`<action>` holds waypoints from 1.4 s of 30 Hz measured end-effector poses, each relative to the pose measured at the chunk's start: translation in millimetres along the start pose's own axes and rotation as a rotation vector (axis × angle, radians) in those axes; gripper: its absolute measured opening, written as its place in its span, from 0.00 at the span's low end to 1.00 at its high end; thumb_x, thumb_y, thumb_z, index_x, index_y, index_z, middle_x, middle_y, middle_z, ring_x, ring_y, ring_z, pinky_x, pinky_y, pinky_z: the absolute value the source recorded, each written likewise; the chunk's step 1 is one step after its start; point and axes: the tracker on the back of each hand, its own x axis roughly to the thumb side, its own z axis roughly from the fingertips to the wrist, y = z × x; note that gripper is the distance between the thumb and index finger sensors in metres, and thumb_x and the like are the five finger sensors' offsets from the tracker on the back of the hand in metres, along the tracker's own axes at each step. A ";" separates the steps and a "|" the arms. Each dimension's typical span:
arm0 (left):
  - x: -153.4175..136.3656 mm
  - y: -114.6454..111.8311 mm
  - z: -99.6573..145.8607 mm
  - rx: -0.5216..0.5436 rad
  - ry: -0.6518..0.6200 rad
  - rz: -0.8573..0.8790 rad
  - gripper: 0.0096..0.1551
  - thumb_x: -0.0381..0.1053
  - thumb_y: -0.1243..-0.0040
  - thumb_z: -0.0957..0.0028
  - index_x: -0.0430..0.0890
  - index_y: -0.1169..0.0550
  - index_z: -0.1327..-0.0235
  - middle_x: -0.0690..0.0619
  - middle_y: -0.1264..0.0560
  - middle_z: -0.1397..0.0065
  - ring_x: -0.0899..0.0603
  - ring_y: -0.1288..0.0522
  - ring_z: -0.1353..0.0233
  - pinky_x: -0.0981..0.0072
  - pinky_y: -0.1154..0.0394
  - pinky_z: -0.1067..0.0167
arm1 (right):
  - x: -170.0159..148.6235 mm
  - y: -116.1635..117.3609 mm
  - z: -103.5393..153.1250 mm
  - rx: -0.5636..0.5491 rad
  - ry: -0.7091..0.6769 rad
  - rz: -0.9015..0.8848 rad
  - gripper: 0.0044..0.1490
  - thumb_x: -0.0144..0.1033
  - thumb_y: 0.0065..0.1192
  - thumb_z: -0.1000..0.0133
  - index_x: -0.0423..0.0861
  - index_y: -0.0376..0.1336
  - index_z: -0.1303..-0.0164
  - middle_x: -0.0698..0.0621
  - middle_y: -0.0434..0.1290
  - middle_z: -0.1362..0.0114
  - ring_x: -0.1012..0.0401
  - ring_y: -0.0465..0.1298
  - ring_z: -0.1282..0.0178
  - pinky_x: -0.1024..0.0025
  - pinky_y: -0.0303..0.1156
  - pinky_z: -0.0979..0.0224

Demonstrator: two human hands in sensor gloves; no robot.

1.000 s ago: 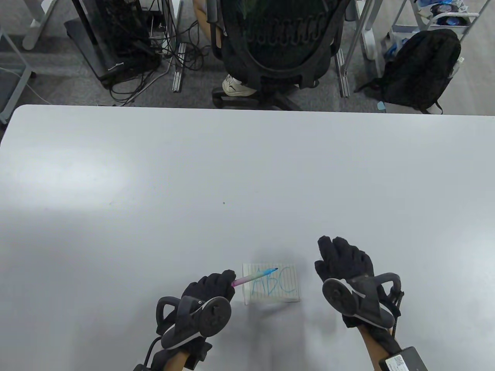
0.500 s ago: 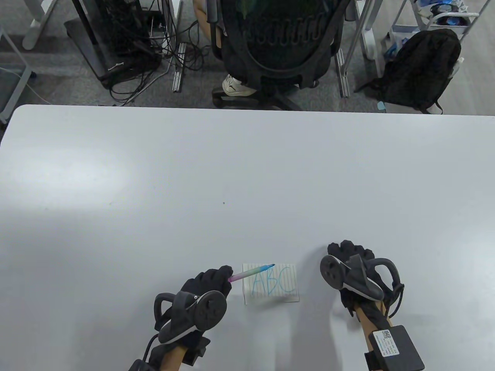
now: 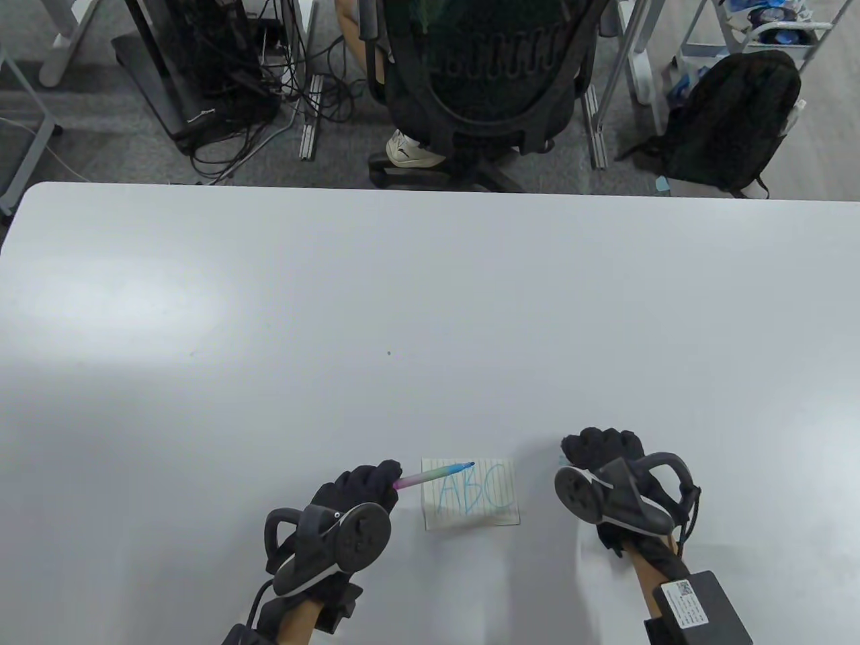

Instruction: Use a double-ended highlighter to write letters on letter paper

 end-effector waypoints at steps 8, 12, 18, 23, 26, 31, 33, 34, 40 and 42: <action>7.1 1.1 5.2 0.001 -0.037 0.003 0.27 0.51 0.57 0.35 0.52 0.33 0.22 0.52 0.27 0.27 0.51 0.21 0.36 0.53 0.23 0.31 | 41.4 -26.8 14.9 -0.107 -0.110 -0.056 0.32 0.46 0.63 0.45 0.41 0.68 0.35 0.39 0.74 0.33 0.45 0.77 0.37 0.38 0.70 0.31; 12.5 1.6 7.5 -0.009 -0.064 0.010 0.27 0.51 0.57 0.35 0.52 0.33 0.22 0.52 0.27 0.27 0.51 0.21 0.36 0.53 0.23 0.31 | 54.8 -33.6 18.3 -0.128 -0.136 -0.055 0.32 0.46 0.62 0.44 0.41 0.67 0.35 0.39 0.73 0.32 0.45 0.77 0.37 0.38 0.70 0.31; 20.2 2.0 10.1 -0.009 -0.088 -0.012 0.27 0.52 0.57 0.36 0.52 0.32 0.22 0.52 0.26 0.27 0.51 0.21 0.36 0.53 0.22 0.31 | 65.2 -36.5 21.7 -0.140 -0.154 -0.061 0.32 0.46 0.62 0.44 0.41 0.68 0.35 0.39 0.73 0.32 0.45 0.77 0.36 0.38 0.70 0.31; 22.1 1.1 10.8 -0.016 -0.095 -0.019 0.27 0.51 0.57 0.36 0.52 0.32 0.22 0.52 0.26 0.27 0.51 0.21 0.36 0.53 0.22 0.32 | 66.7 -36.0 25.3 -0.144 -0.156 -0.060 0.32 0.46 0.62 0.44 0.41 0.68 0.35 0.39 0.73 0.32 0.45 0.77 0.36 0.38 0.70 0.31; 22.3 1.1 10.6 -0.017 -0.097 -0.019 0.27 0.52 0.57 0.36 0.52 0.32 0.22 0.52 0.26 0.27 0.51 0.21 0.36 0.53 0.22 0.32 | 65.9 -36.0 27.0 -0.148 -0.152 -0.072 0.32 0.46 0.62 0.44 0.41 0.68 0.35 0.39 0.73 0.32 0.45 0.77 0.36 0.38 0.70 0.31; 24.3 0.5 10.9 -0.020 -0.103 -0.021 0.27 0.52 0.57 0.35 0.52 0.32 0.22 0.52 0.26 0.27 0.52 0.21 0.36 0.53 0.22 0.31 | 67.6 -37.0 29.3 -0.154 -0.166 -0.076 0.32 0.46 0.62 0.44 0.41 0.67 0.35 0.39 0.73 0.32 0.45 0.77 0.36 0.38 0.70 0.30; 26.0 -0.3 11.2 -0.020 -0.107 -0.021 0.27 0.52 0.57 0.35 0.52 0.32 0.22 0.52 0.26 0.28 0.52 0.21 0.37 0.53 0.22 0.32 | 69.4 -37.5 30.6 -0.166 -0.178 -0.075 0.31 0.46 0.63 0.44 0.42 0.68 0.35 0.39 0.74 0.32 0.45 0.77 0.36 0.38 0.70 0.30; 27.3 -0.6 11.4 -0.021 -0.110 -0.026 0.27 0.52 0.57 0.35 0.51 0.32 0.22 0.52 0.26 0.28 0.52 0.21 0.37 0.53 0.22 0.32 | 70.1 -37.9 31.3 -0.167 -0.183 -0.074 0.31 0.46 0.63 0.45 0.42 0.68 0.35 0.39 0.74 0.32 0.45 0.77 0.36 0.38 0.70 0.30; 36.2 -2.8 12.8 -0.030 -0.139 -0.033 0.27 0.51 0.56 0.36 0.50 0.32 0.23 0.52 0.25 0.29 0.52 0.20 0.38 0.53 0.22 0.32 | 74.3 -40.0 37.2 -0.198 -0.210 -0.048 0.31 0.47 0.63 0.45 0.42 0.68 0.36 0.40 0.74 0.33 0.45 0.78 0.37 0.38 0.71 0.31; 37.1 -3.2 13.4 -0.038 -0.147 -0.016 0.28 0.51 0.56 0.36 0.49 0.31 0.23 0.51 0.25 0.30 0.51 0.20 0.39 0.53 0.22 0.33 | 73.5 -39.1 38.3 -0.208 -0.212 -0.045 0.31 0.47 0.62 0.45 0.41 0.68 0.36 0.39 0.75 0.35 0.47 0.80 0.39 0.39 0.73 0.33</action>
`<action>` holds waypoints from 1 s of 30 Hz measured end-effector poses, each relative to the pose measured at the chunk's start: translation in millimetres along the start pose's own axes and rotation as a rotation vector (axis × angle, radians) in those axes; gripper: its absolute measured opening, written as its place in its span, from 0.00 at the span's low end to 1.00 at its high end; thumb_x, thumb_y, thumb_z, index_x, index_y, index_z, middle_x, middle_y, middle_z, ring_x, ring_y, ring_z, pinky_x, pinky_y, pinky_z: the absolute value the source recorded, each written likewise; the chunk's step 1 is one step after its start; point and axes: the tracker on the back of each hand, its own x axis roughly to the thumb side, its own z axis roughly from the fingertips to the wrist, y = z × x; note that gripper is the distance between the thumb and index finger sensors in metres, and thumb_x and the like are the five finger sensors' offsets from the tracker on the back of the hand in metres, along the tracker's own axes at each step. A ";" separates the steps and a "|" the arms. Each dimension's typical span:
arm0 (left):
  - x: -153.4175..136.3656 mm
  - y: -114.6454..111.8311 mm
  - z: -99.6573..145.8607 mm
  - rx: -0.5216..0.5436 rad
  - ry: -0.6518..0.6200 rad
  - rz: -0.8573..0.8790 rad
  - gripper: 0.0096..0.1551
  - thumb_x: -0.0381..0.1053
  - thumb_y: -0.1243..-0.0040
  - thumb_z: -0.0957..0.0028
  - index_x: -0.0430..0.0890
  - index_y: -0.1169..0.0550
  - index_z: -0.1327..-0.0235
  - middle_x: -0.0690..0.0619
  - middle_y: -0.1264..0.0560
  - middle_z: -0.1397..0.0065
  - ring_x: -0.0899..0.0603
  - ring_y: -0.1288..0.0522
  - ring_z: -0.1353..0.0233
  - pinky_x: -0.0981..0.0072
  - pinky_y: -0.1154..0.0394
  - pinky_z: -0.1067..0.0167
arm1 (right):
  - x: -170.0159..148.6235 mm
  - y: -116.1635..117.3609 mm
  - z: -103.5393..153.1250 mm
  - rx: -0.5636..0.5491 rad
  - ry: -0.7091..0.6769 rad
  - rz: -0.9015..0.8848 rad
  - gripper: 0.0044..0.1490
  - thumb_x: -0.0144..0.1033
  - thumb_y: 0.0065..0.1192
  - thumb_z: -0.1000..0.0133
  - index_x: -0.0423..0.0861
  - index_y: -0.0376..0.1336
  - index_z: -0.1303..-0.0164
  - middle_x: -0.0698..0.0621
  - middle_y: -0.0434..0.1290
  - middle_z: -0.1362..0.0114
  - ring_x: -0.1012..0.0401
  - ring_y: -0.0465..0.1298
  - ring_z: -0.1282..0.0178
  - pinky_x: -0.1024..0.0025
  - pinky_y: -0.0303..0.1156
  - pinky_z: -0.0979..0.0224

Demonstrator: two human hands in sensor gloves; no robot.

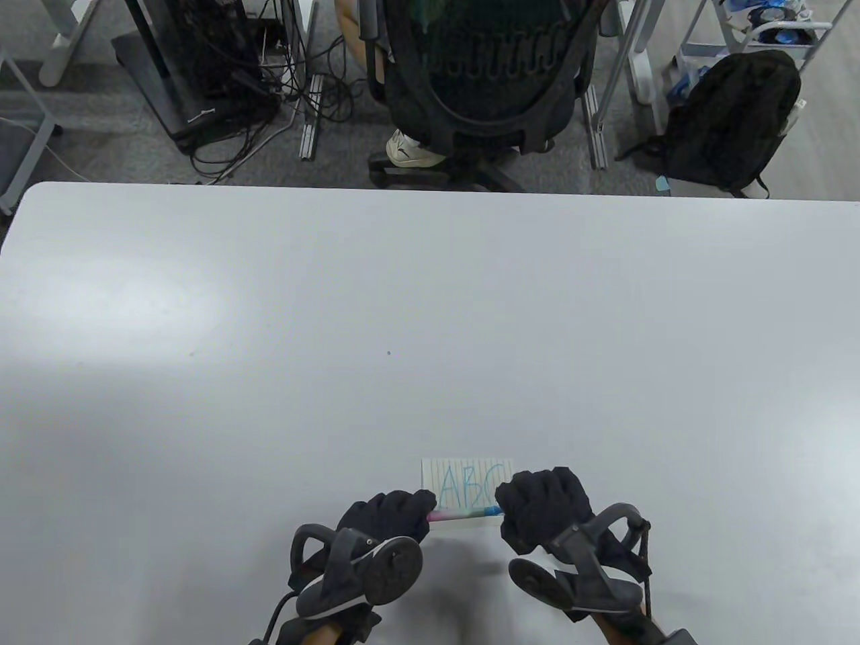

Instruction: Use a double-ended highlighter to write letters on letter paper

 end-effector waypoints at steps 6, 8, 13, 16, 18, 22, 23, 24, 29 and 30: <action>5.0 -1.7 0.5 0.014 -0.012 -0.013 0.28 0.50 0.56 0.36 0.47 0.30 0.23 0.50 0.24 0.33 0.52 0.20 0.41 0.52 0.21 0.34 | -2.8 2.6 2.6 -0.022 0.012 -0.042 0.32 0.45 0.60 0.44 0.39 0.65 0.35 0.41 0.80 0.43 0.53 0.84 0.49 0.45 0.79 0.38; 6.8 -2.3 1.3 0.030 -0.015 -0.041 0.28 0.49 0.56 0.37 0.46 0.30 0.24 0.50 0.23 0.33 0.52 0.20 0.42 0.52 0.21 0.35 | -1.7 1.5 3.3 -0.032 0.010 -0.057 0.31 0.44 0.61 0.44 0.38 0.65 0.35 0.40 0.79 0.43 0.52 0.83 0.49 0.44 0.78 0.38; 5.6 2.0 2.6 0.095 -0.009 -0.037 0.28 0.48 0.56 0.38 0.47 0.29 0.25 0.50 0.23 0.35 0.52 0.20 0.44 0.52 0.21 0.35 | 0.9 -6.6 3.0 -0.079 0.020 -0.085 0.31 0.42 0.61 0.43 0.37 0.66 0.36 0.39 0.79 0.44 0.51 0.83 0.49 0.43 0.77 0.39; 2.6 0.5 2.0 0.074 0.002 -0.021 0.28 0.49 0.56 0.38 0.48 0.30 0.24 0.50 0.23 0.34 0.52 0.21 0.43 0.52 0.22 0.35 | 0.7 -4.8 1.2 -0.053 0.043 -0.105 0.31 0.41 0.60 0.42 0.38 0.64 0.34 0.38 0.77 0.41 0.50 0.82 0.47 0.42 0.76 0.37; -0.3 -0.7 2.1 0.065 0.010 -0.021 0.28 0.50 0.56 0.37 0.49 0.31 0.24 0.51 0.24 0.33 0.52 0.21 0.41 0.53 0.22 0.34 | 1.1 -1.1 2.1 -0.064 0.033 -0.090 0.31 0.42 0.59 0.42 0.39 0.64 0.32 0.39 0.77 0.40 0.50 0.81 0.46 0.42 0.75 0.36; -0.7 -0.8 2.3 0.062 0.011 -0.045 0.27 0.51 0.56 0.37 0.50 0.31 0.23 0.52 0.25 0.31 0.52 0.21 0.39 0.52 0.22 0.32 | 2.5 2.3 2.7 -0.041 0.023 -0.062 0.30 0.43 0.58 0.41 0.42 0.65 0.32 0.40 0.78 0.40 0.50 0.82 0.45 0.43 0.75 0.35; -0.4 -1.2 2.4 0.058 0.007 -0.055 0.27 0.51 0.56 0.37 0.51 0.31 0.23 0.52 0.25 0.31 0.52 0.21 0.39 0.52 0.22 0.32 | 2.9 2.6 2.2 -0.024 0.019 -0.054 0.30 0.43 0.58 0.42 0.42 0.66 0.32 0.40 0.79 0.40 0.50 0.82 0.45 0.43 0.76 0.35; -0.2 -1.6 2.6 0.055 0.008 -0.056 0.27 0.51 0.56 0.37 0.51 0.31 0.23 0.52 0.25 0.31 0.52 0.21 0.39 0.52 0.23 0.31 | 3.3 2.7 2.2 -0.009 0.019 -0.049 0.30 0.44 0.58 0.42 0.42 0.66 0.33 0.41 0.79 0.39 0.50 0.82 0.44 0.43 0.75 0.35; -1.7 -2.3 2.1 0.037 0.026 -0.065 0.29 0.53 0.58 0.34 0.51 0.36 0.19 0.51 0.30 0.22 0.50 0.24 0.29 0.49 0.26 0.27 | 1.8 1.8 1.9 0.009 0.021 -0.036 0.30 0.43 0.58 0.41 0.41 0.66 0.32 0.40 0.78 0.38 0.48 0.82 0.43 0.42 0.75 0.34; -3.1 -2.4 2.1 0.037 0.031 -0.061 0.32 0.55 0.59 0.34 0.50 0.41 0.16 0.49 0.35 0.18 0.47 0.27 0.24 0.46 0.29 0.24 | 0.1 2.1 2.0 0.016 0.030 -0.034 0.31 0.43 0.58 0.41 0.41 0.66 0.32 0.40 0.78 0.38 0.48 0.82 0.43 0.41 0.74 0.34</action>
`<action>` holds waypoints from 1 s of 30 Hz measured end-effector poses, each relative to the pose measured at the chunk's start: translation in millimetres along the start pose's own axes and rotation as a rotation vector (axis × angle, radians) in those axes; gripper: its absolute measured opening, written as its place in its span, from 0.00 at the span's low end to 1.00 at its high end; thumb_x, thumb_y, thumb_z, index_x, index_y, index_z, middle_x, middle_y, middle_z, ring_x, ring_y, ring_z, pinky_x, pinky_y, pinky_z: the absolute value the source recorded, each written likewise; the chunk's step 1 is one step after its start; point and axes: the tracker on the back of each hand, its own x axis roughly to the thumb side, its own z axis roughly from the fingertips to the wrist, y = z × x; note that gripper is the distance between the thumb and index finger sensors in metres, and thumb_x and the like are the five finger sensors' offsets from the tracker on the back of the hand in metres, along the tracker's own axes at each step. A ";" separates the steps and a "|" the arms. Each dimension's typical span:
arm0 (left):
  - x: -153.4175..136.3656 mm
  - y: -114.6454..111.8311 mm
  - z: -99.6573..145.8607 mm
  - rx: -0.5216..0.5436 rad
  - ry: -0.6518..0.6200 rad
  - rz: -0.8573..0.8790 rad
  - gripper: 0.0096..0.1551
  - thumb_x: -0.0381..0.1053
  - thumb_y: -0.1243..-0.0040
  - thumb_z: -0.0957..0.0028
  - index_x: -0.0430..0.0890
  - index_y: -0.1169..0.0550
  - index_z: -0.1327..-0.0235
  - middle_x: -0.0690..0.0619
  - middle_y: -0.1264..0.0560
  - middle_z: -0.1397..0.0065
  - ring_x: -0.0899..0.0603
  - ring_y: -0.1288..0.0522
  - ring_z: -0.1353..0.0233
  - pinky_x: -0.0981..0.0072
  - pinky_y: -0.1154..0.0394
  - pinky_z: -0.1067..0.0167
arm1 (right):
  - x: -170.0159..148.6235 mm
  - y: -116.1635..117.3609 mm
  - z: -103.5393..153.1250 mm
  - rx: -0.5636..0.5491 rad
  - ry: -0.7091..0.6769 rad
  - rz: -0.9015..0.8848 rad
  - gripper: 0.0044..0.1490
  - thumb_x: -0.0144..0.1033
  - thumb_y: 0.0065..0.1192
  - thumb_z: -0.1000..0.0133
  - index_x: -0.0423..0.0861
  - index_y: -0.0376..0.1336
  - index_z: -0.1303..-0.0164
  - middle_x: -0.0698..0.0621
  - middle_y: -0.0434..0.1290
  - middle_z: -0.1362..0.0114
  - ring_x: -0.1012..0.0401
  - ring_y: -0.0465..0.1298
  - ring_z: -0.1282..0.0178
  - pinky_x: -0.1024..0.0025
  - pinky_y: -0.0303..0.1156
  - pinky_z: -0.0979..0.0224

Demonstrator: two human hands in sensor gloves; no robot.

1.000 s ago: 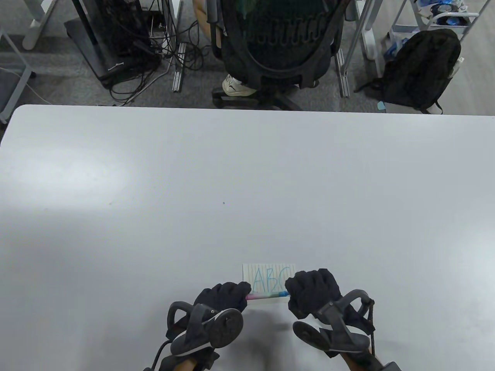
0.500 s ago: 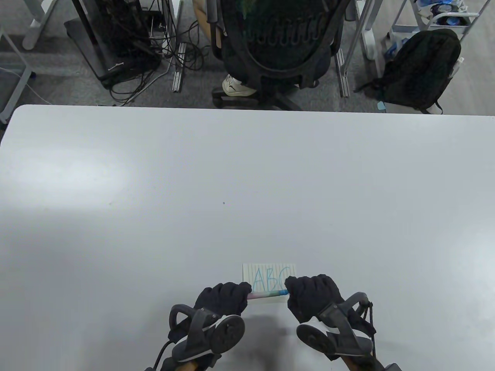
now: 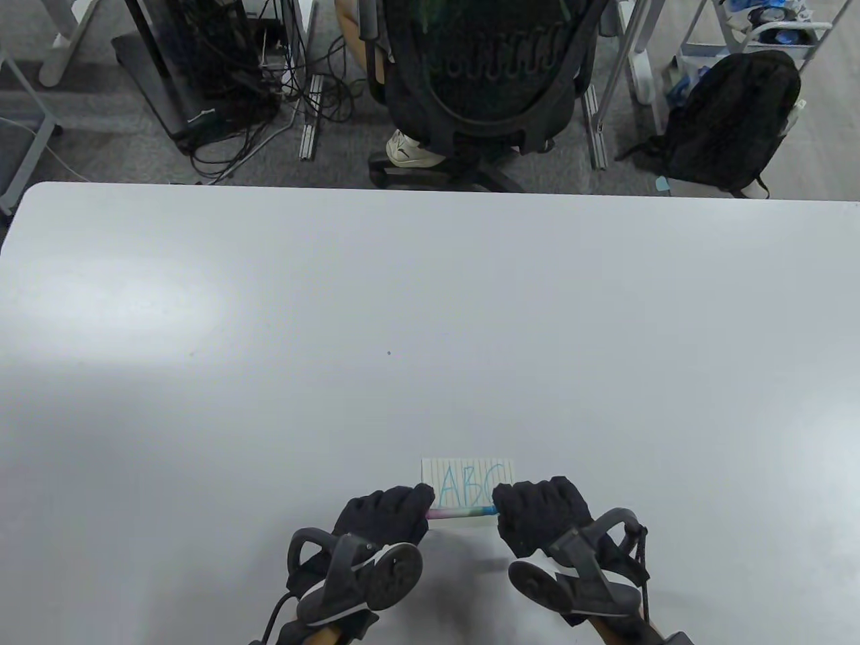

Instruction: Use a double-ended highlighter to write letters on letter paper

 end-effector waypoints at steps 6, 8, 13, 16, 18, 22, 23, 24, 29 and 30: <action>-13.6 -1.6 -0.3 -0.013 0.049 -0.007 0.43 0.60 0.61 0.34 0.45 0.56 0.12 0.40 0.52 0.10 0.37 0.42 0.13 0.37 0.38 0.20 | -23.6 4.6 3.5 0.017 0.105 -0.004 0.30 0.43 0.58 0.41 0.40 0.65 0.32 0.38 0.77 0.37 0.46 0.81 0.41 0.40 0.74 0.34; -16.3 -2.8 -0.9 -0.021 0.057 -0.005 0.43 0.60 0.61 0.34 0.45 0.56 0.12 0.40 0.52 0.10 0.37 0.42 0.13 0.37 0.38 0.20 | -31.5 6.6 4.9 0.026 0.148 -0.007 0.30 0.43 0.58 0.41 0.40 0.65 0.32 0.38 0.77 0.36 0.46 0.80 0.41 0.39 0.73 0.34; -17.7 -3.9 -1.9 -0.035 0.060 -0.009 0.43 0.60 0.61 0.34 0.45 0.55 0.12 0.40 0.51 0.11 0.37 0.42 0.13 0.37 0.38 0.20 | -48.0 11.1 8.9 0.029 0.240 0.007 0.30 0.42 0.58 0.40 0.39 0.65 0.32 0.36 0.77 0.36 0.45 0.80 0.41 0.38 0.73 0.34; -16.7 -3.4 -1.9 -0.036 0.058 -0.022 0.43 0.59 0.60 0.34 0.45 0.54 0.12 0.40 0.51 0.11 0.37 0.41 0.13 0.37 0.38 0.20 | -55.4 13.7 10.4 0.031 0.292 0.017 0.30 0.41 0.58 0.40 0.39 0.65 0.32 0.35 0.76 0.36 0.44 0.80 0.41 0.37 0.73 0.34; -16.2 -3.4 -1.9 -0.039 0.057 -0.022 0.42 0.59 0.60 0.34 0.45 0.54 0.12 0.40 0.51 0.11 0.37 0.41 0.13 0.37 0.38 0.20 | -60.0 15.5 11.1 0.040 0.326 0.023 0.30 0.41 0.58 0.40 0.38 0.65 0.32 0.35 0.77 0.36 0.43 0.80 0.41 0.37 0.72 0.35; -15.7 -3.1 -2.2 -0.041 0.055 -0.029 0.42 0.59 0.60 0.34 0.45 0.54 0.12 0.40 0.50 0.11 0.37 0.41 0.14 0.37 0.38 0.20 | -69.3 21.2 13.5 0.062 0.377 0.013 0.30 0.40 0.58 0.40 0.38 0.65 0.31 0.34 0.76 0.36 0.43 0.80 0.41 0.36 0.72 0.35; -15.8 -2.8 -2.3 -0.041 0.055 -0.027 0.42 0.59 0.60 0.34 0.45 0.54 0.12 0.40 0.50 0.11 0.38 0.41 0.14 0.37 0.38 0.20 | -70.8 22.3 13.9 0.067 0.388 0.013 0.30 0.40 0.58 0.40 0.38 0.66 0.32 0.34 0.76 0.36 0.43 0.80 0.41 0.36 0.72 0.35; -15.9 -3.0 -2.3 -0.040 0.055 -0.024 0.42 0.59 0.60 0.34 0.45 0.54 0.12 0.40 0.50 0.11 0.38 0.41 0.14 0.38 0.38 0.20 | -73.5 24.1 14.7 0.076 0.405 0.015 0.30 0.40 0.58 0.40 0.38 0.66 0.31 0.34 0.76 0.36 0.42 0.80 0.41 0.36 0.72 0.35; -15.9 -3.0 -2.6 -0.044 0.056 -0.028 0.42 0.59 0.60 0.34 0.45 0.54 0.12 0.41 0.50 0.11 0.38 0.41 0.14 0.38 0.37 0.20 | -83.3 31.2 17.3 0.113 0.469 0.016 0.30 0.39 0.59 0.40 0.37 0.66 0.32 0.33 0.76 0.36 0.42 0.79 0.41 0.35 0.72 0.35; -15.9 -2.9 -2.7 -0.044 0.056 -0.027 0.42 0.59 0.60 0.34 0.45 0.54 0.12 0.41 0.50 0.11 0.38 0.41 0.14 0.38 0.37 0.20 | -85.1 32.6 18.0 0.125 0.483 0.013 0.29 0.39 0.59 0.39 0.37 0.66 0.31 0.33 0.76 0.36 0.41 0.79 0.41 0.35 0.71 0.35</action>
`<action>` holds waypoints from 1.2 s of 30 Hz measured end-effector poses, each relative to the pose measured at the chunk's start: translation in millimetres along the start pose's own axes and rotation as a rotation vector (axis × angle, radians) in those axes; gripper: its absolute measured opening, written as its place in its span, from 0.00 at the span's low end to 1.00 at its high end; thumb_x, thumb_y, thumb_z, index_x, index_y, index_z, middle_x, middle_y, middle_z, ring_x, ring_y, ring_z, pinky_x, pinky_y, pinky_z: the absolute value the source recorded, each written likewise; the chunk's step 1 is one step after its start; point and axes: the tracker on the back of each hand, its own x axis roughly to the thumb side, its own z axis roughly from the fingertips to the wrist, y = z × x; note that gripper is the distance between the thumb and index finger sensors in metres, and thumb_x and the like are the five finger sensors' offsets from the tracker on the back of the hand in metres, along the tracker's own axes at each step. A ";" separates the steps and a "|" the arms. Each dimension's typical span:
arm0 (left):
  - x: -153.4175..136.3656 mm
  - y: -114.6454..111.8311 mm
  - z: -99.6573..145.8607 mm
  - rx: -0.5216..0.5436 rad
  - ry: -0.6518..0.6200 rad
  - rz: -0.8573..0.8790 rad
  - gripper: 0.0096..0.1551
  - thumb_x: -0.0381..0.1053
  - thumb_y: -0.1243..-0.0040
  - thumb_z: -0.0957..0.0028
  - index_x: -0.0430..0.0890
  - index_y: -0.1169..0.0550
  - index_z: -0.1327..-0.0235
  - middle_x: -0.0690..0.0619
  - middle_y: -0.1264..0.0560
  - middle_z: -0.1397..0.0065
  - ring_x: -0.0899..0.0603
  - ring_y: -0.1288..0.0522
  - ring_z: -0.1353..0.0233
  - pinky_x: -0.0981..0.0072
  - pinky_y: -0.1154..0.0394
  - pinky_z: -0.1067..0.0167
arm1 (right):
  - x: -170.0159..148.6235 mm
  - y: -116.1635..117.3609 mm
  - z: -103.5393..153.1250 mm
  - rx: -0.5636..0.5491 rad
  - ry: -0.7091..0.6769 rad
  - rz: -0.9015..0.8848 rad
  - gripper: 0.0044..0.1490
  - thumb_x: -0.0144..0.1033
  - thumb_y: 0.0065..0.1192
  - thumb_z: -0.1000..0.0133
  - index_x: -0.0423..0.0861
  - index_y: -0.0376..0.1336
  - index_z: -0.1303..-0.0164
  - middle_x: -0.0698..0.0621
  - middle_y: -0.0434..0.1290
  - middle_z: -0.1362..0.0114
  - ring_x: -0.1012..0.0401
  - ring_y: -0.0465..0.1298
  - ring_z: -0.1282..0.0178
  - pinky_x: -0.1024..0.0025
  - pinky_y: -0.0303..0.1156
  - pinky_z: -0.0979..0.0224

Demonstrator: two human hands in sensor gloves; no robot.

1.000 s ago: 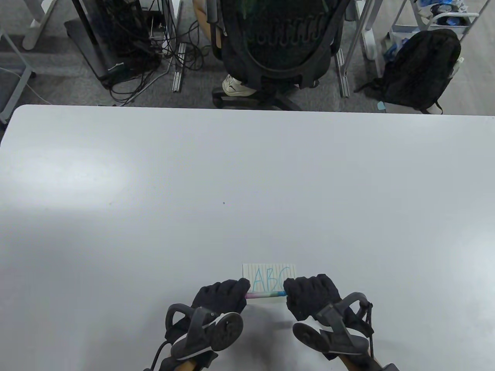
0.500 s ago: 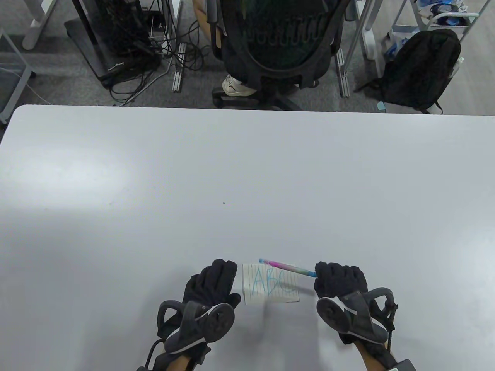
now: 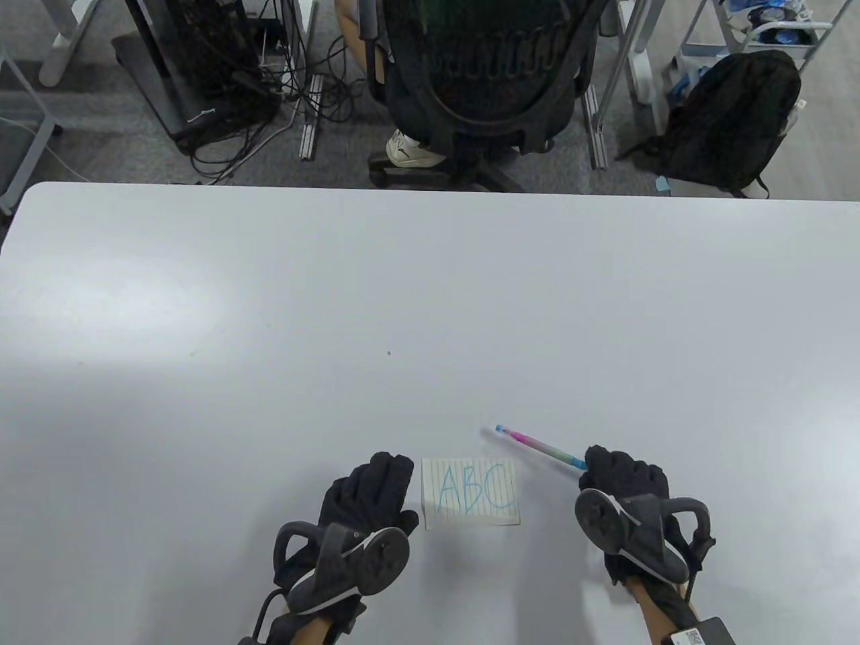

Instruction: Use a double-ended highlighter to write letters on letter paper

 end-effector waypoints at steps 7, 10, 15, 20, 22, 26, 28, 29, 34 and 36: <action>0.1 -0.2 -0.8 -0.006 0.002 0.002 0.42 0.59 0.60 0.34 0.45 0.53 0.12 0.41 0.49 0.11 0.38 0.40 0.14 0.38 0.37 0.20 | -6.9 9.0 -3.5 0.097 0.062 0.009 0.29 0.39 0.59 0.39 0.38 0.66 0.31 0.32 0.75 0.34 0.40 0.78 0.40 0.34 0.70 0.34; 0.6 0.0 -1.0 -0.012 0.001 -0.003 0.42 0.59 0.60 0.34 0.45 0.53 0.12 0.41 0.49 0.11 0.38 0.40 0.14 0.38 0.37 0.20 | -5.8 9.5 -4.1 0.108 0.065 0.025 0.29 0.40 0.60 0.40 0.38 0.67 0.32 0.32 0.75 0.34 0.39 0.78 0.39 0.33 0.70 0.34; 0.8 -0.3 -1.2 -0.020 0.001 -0.004 0.42 0.59 0.60 0.34 0.45 0.53 0.12 0.41 0.49 0.11 0.38 0.40 0.14 0.38 0.37 0.20 | -0.2 11.0 -5.0 0.135 0.051 0.096 0.28 0.40 0.61 0.40 0.40 0.69 0.33 0.31 0.74 0.32 0.39 0.77 0.38 0.33 0.69 0.33; 0.7 -0.4 -1.4 -0.025 0.004 -0.004 0.42 0.59 0.60 0.34 0.45 0.52 0.12 0.41 0.48 0.11 0.38 0.39 0.14 0.39 0.37 0.20 | -0.8 11.1 -4.1 0.144 0.052 0.088 0.29 0.41 0.61 0.40 0.40 0.67 0.32 0.31 0.73 0.32 0.39 0.76 0.37 0.33 0.68 0.33; 0.5 -0.4 -1.6 -0.026 0.005 -0.005 0.42 0.59 0.60 0.34 0.45 0.52 0.12 0.41 0.48 0.11 0.38 0.39 0.14 0.38 0.37 0.21 | -1.7 11.2 -3.6 0.145 0.051 0.082 0.30 0.41 0.60 0.40 0.39 0.67 0.31 0.31 0.73 0.31 0.39 0.76 0.37 0.33 0.68 0.32; -0.3 -0.3 -1.9 -0.027 0.010 -0.004 0.42 0.59 0.60 0.34 0.45 0.52 0.12 0.41 0.48 0.11 0.38 0.39 0.14 0.38 0.37 0.20 | -4.6 7.7 -1.3 0.134 0.044 0.044 0.33 0.43 0.58 0.39 0.39 0.65 0.28 0.30 0.72 0.30 0.38 0.76 0.36 0.32 0.68 0.32; -0.7 -0.2 -2.2 -0.027 0.013 -0.005 0.42 0.60 0.60 0.34 0.45 0.52 0.12 0.41 0.49 0.11 0.38 0.39 0.14 0.38 0.37 0.20 | -5.0 2.8 0.1 0.123 0.041 0.021 0.34 0.44 0.57 0.39 0.39 0.64 0.26 0.29 0.71 0.29 0.37 0.75 0.36 0.32 0.67 0.32; -0.9 -0.1 -2.4 -0.027 0.014 -0.004 0.41 0.60 0.60 0.34 0.45 0.52 0.12 0.41 0.49 0.11 0.38 0.39 0.14 0.38 0.37 0.20 | -4.8 -1.2 1.2 0.115 0.035 0.005 0.35 0.45 0.57 0.39 0.38 0.64 0.26 0.29 0.71 0.29 0.36 0.75 0.35 0.31 0.67 0.32; -2.5 0.1 -2.4 -0.027 0.026 -0.017 0.41 0.60 0.60 0.34 0.45 0.51 0.12 0.40 0.49 0.11 0.37 0.40 0.14 0.37 0.38 0.20 | -2.1 -22.6 11.8 0.065 -0.011 -0.097 0.37 0.47 0.53 0.38 0.38 0.62 0.23 0.26 0.68 0.26 0.34 0.72 0.33 0.29 0.64 0.30; -3.6 0.2 -2.2 -0.027 0.032 -0.023 0.41 0.60 0.60 0.34 0.45 0.51 0.12 0.40 0.49 0.11 0.37 0.40 0.14 0.37 0.38 0.20 | -2.7 -28.8 17.1 0.044 -0.031 -0.088 0.37 0.47 0.53 0.38 0.38 0.61 0.23 0.26 0.68 0.26 0.33 0.72 0.32 0.29 0.63 0.30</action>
